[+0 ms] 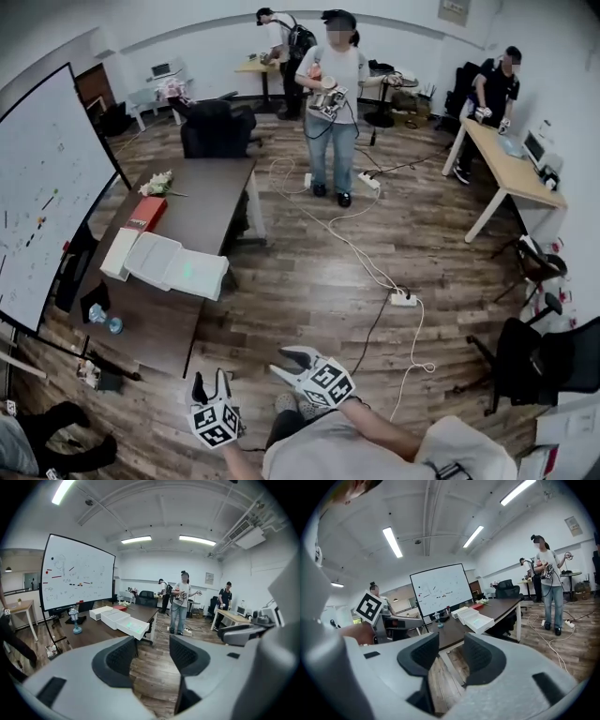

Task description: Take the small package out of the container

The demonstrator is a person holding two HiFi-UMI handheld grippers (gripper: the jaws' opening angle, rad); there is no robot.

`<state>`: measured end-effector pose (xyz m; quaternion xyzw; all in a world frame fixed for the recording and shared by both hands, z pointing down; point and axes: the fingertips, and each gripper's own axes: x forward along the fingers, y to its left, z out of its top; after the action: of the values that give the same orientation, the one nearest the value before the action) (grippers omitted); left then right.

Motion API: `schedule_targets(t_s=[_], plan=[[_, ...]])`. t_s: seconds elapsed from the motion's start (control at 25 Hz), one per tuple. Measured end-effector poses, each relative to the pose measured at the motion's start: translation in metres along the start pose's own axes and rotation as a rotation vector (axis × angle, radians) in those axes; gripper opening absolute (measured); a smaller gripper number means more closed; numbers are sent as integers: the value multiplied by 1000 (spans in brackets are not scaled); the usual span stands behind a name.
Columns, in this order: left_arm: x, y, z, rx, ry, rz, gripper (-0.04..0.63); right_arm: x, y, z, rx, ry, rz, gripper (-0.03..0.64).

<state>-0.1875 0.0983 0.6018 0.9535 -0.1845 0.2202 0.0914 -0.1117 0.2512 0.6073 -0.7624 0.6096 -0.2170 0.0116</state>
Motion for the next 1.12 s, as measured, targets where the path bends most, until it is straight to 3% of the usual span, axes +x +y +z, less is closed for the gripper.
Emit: schedule_targets(t_s=[0.32,0.64,0.92,1.12], plan=[[35,-17,9,33,-8,-80,230,15,-25,2,19,11,-23,187],[80,5,36,11,-37,-82,233,63,-48,23,9,20,-4,189],[122,32,59,27,-14,-84,237,117,-66,54,-6,15,26,193],[149,54,80,44,-6,-87,236,158,-75,70,-4,21,39,229]])
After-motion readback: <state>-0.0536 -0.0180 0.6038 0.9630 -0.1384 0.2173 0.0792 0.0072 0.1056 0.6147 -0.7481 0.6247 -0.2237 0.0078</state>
